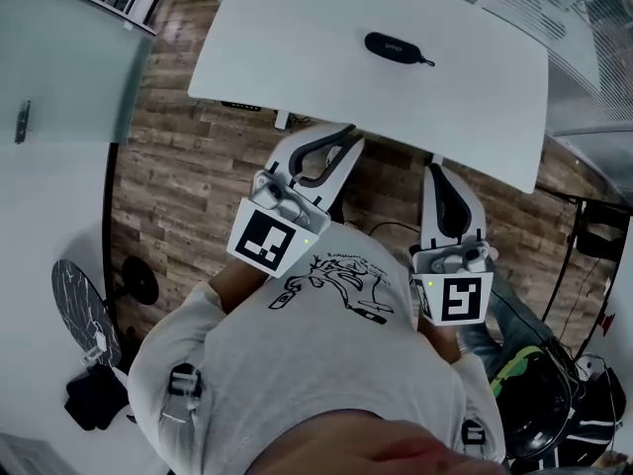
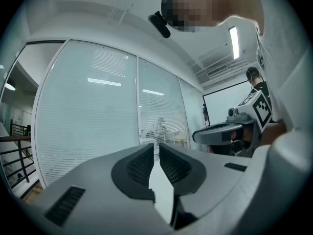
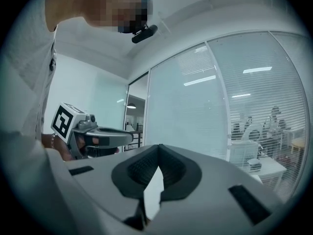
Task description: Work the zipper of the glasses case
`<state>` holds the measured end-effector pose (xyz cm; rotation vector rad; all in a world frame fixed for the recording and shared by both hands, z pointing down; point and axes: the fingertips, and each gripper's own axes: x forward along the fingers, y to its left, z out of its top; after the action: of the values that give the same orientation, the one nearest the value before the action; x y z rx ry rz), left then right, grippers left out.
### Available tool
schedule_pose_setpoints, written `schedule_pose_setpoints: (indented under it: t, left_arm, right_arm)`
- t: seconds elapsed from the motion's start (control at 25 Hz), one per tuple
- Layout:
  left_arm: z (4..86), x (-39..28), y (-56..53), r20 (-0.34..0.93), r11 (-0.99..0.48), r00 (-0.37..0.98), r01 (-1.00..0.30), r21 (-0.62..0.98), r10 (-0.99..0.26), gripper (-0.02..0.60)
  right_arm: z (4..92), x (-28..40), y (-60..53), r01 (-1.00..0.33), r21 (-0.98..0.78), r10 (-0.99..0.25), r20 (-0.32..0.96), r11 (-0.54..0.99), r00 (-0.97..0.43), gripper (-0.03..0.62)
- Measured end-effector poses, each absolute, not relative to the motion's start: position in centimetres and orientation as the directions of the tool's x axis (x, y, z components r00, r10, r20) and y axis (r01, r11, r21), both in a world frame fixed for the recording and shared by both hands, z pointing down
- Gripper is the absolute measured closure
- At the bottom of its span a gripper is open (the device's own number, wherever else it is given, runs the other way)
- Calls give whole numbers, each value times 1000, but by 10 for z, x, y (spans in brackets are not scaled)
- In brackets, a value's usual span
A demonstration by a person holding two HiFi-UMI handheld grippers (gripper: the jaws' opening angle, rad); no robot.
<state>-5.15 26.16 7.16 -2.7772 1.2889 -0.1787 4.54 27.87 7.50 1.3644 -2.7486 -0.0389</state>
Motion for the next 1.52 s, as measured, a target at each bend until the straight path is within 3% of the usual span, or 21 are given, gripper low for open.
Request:
schedule_pose_setpoints:
  t: [0.64, 0.92, 1.52]
  left_arm:
    - [78, -85, 49, 93, -709, 704, -704, -48, -704, 537]
    - [80, -108, 8, 81, -696, 693, -718, -9, -716, 543]
    - [89, -72, -13, 127, -721, 710, -689, -79, -693, 551]
  right_arm:
    - [77, -8, 56, -807, 46, -807, 97, 588, -583, 589]
    - [73, -20, 18, -818, 69, -820, 95, 571, -564, 589]
    - [84, 24, 4, -813, 89, -816, 125, 575, -564, 589]
